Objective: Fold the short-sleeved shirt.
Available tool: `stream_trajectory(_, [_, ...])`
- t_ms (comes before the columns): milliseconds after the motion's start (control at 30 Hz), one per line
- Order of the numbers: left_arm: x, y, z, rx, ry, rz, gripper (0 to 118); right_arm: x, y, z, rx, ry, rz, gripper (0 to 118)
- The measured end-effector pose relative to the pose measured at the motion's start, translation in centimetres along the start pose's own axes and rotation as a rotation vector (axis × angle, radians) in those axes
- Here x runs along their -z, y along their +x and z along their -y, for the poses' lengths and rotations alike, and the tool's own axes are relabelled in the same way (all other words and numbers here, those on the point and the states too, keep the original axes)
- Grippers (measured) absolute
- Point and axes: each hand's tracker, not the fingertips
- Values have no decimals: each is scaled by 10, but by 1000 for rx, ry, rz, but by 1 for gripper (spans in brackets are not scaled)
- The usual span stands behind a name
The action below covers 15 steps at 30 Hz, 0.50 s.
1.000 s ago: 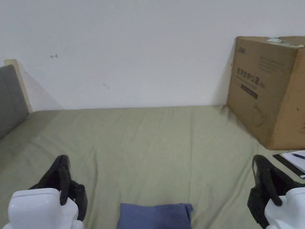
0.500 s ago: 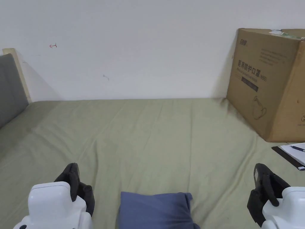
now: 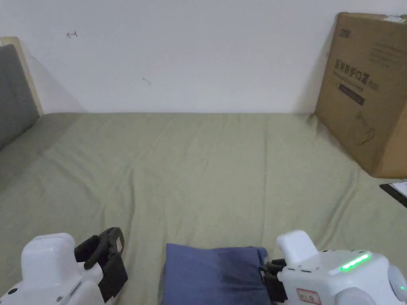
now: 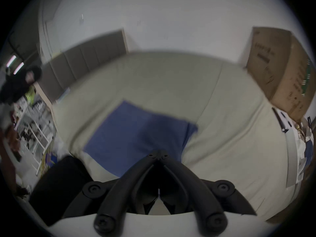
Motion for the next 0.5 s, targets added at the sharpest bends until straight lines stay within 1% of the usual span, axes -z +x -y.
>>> stream_trajectory(33, [7, -6, 4, -5, -33, 1, 2, 17, 0, 6, 6, -57, 23, 0])
stream_trajectory(67, [14, -11, 7, 0, -72, 0, 2, 32, 3, 9, 25, -121, 21, 0])
stream_trajectory(133, [33, -23, 13, -11, -169, 14, 2, 56, 11, 18, 99, -240, 10, 0])
stream_trajectory(167, [43, -30, 16, -31, -221, 35, 2, 63, 14, 23, 125, -266, -11, 0])
stream_trajectory(200, [55, -39, 18, -61, -281, 77, 2, 64, 16, 25, 137, -230, -26, 0])
stream_trajectory(267, [85, -59, 25, -159, -425, 177, 2, 66, 15, 22, 120, -223, -18, 0])
stream_trajectory(300, [103, -71, 30, -233, -509, 232, 2, 67, 15, 20, 113, -251, -24, 0])
stream_trajectory(333, [121, -83, 35, -326, -590, 285, 5, 69, 15, 17, 109, -263, -26, 0])
stream_trajectory(367, [137, -93, 41, -417, -656, 353, 14, 73, 16, 15, 112, -276, -33, 0])
stream_trajectory(400, [153, -106, 49, -506, -694, 452, 41, 76, 18, 13, 115, -285, -45, 0])
stream_trajectory(433, [170, -116, 57, -567, -761, 531, 68, 78, 21, 13, 122, -292, -63, 0])
stream_trajectory(467, [182, -122, 64, -612, -806, 557, 95, 79, 24, 13, 137, -299, -77, 0])
stream_trajectory(500, [195, -126, 71, -642, -841, 567, 117, 78, 28, 12, 157, -304, -93, 0])
